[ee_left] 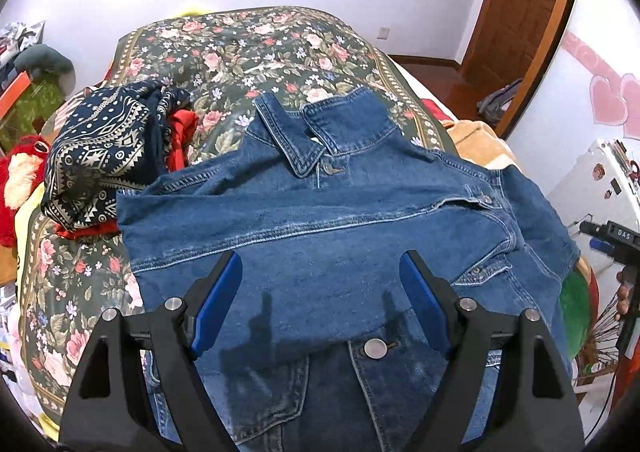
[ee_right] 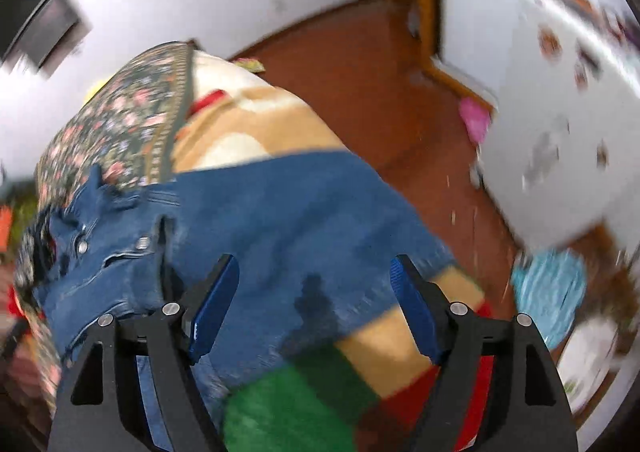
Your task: Fold large clothes
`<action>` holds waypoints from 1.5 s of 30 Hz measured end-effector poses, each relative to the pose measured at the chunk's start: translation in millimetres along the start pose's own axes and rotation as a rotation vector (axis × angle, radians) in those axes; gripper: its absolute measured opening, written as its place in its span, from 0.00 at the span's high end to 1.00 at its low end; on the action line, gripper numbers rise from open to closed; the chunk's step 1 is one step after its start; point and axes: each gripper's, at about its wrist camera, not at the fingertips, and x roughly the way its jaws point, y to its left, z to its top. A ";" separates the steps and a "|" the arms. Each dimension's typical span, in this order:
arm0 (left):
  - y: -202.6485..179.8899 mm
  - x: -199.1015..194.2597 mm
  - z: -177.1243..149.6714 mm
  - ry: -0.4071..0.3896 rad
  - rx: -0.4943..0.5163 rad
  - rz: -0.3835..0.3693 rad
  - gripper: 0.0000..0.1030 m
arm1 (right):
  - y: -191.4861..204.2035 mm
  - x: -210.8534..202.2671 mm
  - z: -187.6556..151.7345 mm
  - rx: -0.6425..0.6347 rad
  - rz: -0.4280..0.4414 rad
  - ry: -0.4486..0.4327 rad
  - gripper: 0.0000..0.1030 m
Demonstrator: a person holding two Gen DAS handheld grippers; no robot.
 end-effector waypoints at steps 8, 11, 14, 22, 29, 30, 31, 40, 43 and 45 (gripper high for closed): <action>0.7 2.8 -4.1 0.022 -0.017 0.010 0.22 | -36.7 33.7 3.0 0.167 0.115 0.067 0.27; 2.6 1.6 -7.2 0.027 -0.022 0.015 0.22 | -39.1 45.3 11.1 0.194 0.111 0.066 0.25; 4.3 0.0 -9.9 0.030 -0.023 0.025 0.22 | -39.3 55.7 17.0 0.219 0.083 0.055 0.28; 12.7 -3.5 -12.2 0.030 -0.039 0.031 0.22 | -39.8 49.4 30.0 0.218 -0.011 -0.015 0.83; 18.7 -8.0 -14.1 0.014 -0.035 0.017 0.22 | 2.4 -1.0 42.3 0.078 -0.009 -0.159 0.90; 20.0 -8.3 -14.4 0.013 -0.037 0.015 0.22 | 11.2 -9.3 44.3 0.056 0.005 -0.180 0.90; 21.3 -8.7 -14.7 0.011 -0.040 0.013 0.22 | 26.1 -24.1 47.2 0.015 0.030 -0.213 0.90; 38.2 -11.8 -21.6 0.002 -0.073 -0.011 0.22 | 143.6 -84.2 30.8 -0.236 0.277 -0.298 0.92; 47.4 -13.0 -25.0 0.002 -0.087 -0.014 0.22 | 174.8 -74.5 6.2 -0.306 0.331 -0.246 0.92; 52.3 -14.0 -27.3 0.001 -0.090 -0.014 0.22 | 193.0 -59.2 -9.5 -0.347 0.330 -0.201 0.92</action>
